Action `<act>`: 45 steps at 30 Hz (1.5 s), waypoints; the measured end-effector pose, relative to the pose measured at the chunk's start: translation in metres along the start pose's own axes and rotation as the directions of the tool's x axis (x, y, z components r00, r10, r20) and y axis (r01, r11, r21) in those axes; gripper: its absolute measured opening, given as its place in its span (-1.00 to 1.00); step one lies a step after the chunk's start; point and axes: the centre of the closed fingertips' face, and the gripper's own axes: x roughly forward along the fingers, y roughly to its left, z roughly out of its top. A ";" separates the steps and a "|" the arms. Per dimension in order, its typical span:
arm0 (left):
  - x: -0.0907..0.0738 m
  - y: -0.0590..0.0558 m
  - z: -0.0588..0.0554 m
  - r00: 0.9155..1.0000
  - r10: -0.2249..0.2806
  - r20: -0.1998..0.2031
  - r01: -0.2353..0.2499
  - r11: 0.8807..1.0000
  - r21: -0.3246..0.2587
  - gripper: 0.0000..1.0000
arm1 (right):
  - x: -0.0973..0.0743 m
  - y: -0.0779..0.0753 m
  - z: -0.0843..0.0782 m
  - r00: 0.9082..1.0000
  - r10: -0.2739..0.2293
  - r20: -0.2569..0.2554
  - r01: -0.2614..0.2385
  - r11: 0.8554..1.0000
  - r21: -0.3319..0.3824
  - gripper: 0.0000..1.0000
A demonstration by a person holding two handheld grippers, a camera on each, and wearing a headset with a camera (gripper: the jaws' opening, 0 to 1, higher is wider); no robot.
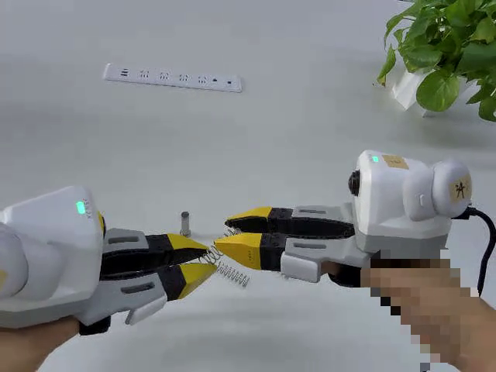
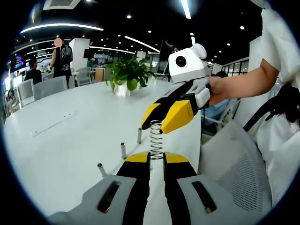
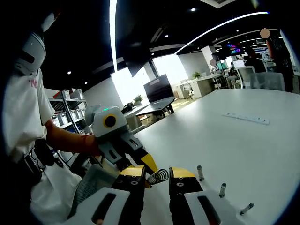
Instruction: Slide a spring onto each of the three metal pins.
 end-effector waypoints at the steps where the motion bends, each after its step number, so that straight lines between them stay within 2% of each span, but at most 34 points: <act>1: 0.000 0.000 0.000 1.000 -0.001 0.004 0.001 1.000 -0.005 -0.87 | 0.000 0.000 0.000 1.000 0.001 0.002 -0.001 1.000 0.003 -0.70; 9: 0.000 -0.001 0.000 1.000 -0.007 0.007 0.007 1.000 -0.005 -0.87 | -0.003 -0.003 0.000 1.000 -0.006 0.011 0.006 1.000 0.013 -0.87; 20: 0.002 -0.003 0.000 1.000 -0.021 0.006 0.021 1.000 -0.010 -0.86 | -0.002 0.002 0.002 1.000 -0.003 -0.008 0.003 1.000 -0.012 -0.88; 30: 0.005 -0.004 0.000 0.999 -0.031 0.005 0.031 0.999 -0.020 -0.87 | 0.000 0.006 0.005 0.999 0.003 -0.048 -0.007 0.997 -0.080 -0.89; 45: 0.007 -0.009 -0.002 0.999 -0.046 -0.001 0.046 0.999 -0.010 -0.87 | 0.004 0.015 0.002 0.989 0.004 -0.148 -0.036 0.976 -0.216 -0.88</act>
